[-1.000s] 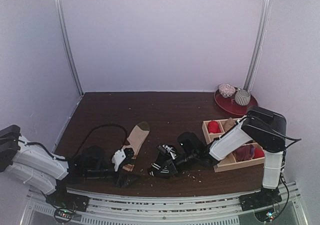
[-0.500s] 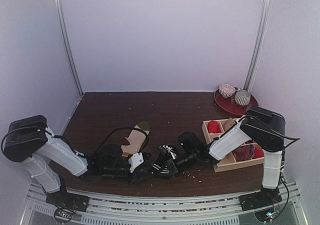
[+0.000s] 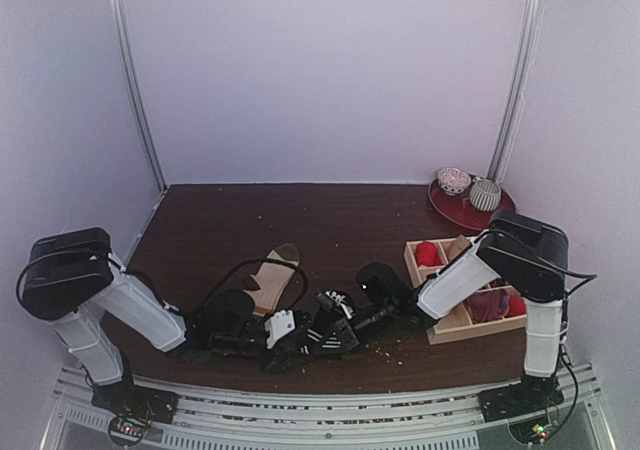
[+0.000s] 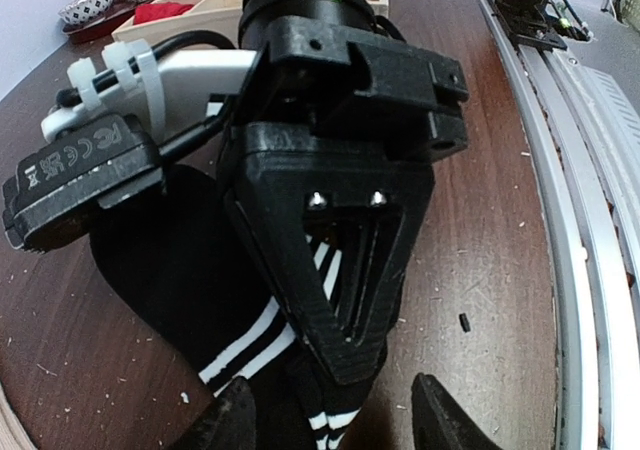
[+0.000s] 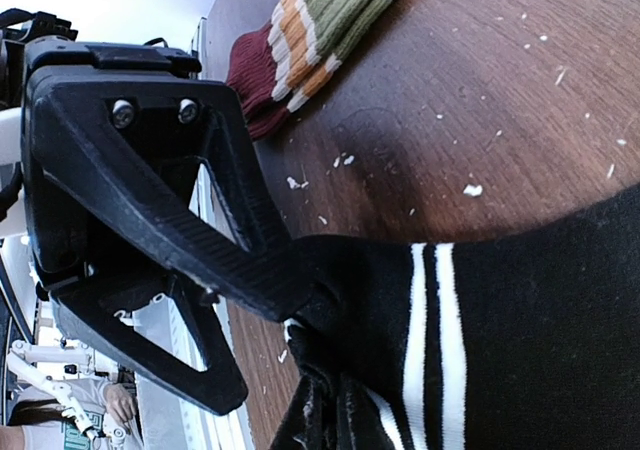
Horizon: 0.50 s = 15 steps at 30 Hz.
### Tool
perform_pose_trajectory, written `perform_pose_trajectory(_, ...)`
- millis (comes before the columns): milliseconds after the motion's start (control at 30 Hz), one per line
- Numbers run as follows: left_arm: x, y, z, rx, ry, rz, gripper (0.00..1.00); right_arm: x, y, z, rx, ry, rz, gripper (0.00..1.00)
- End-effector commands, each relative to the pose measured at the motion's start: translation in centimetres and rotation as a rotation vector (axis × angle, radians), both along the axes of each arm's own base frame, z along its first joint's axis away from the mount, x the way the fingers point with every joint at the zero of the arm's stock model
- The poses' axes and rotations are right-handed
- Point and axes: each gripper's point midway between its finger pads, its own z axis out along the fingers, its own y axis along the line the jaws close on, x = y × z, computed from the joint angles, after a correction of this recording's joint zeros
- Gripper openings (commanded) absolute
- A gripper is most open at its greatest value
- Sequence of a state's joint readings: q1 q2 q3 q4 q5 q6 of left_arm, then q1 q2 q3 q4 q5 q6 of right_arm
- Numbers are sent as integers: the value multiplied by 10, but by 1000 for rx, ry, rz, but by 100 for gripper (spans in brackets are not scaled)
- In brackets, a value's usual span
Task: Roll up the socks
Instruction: Roll the sock at the center of the board.
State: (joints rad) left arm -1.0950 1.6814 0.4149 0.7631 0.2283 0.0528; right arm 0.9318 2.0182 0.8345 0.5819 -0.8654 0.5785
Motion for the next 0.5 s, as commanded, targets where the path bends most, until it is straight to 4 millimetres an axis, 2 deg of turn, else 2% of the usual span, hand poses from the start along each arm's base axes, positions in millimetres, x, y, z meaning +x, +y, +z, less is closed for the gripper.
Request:
perform_pose_trajectory(0,3,-7,8,-26,-8,6,50,-16,-30,-43,-155,92,-1,4)
perform_pose_trajectory(200,0,-14,-11,37,41,-24,36,-12,-28,-39,-150,84,1,4)
perform_pose_trajectory(467,1,-1,-24,73,78,36,40,-11,-35,-42,-164,95,5,4)
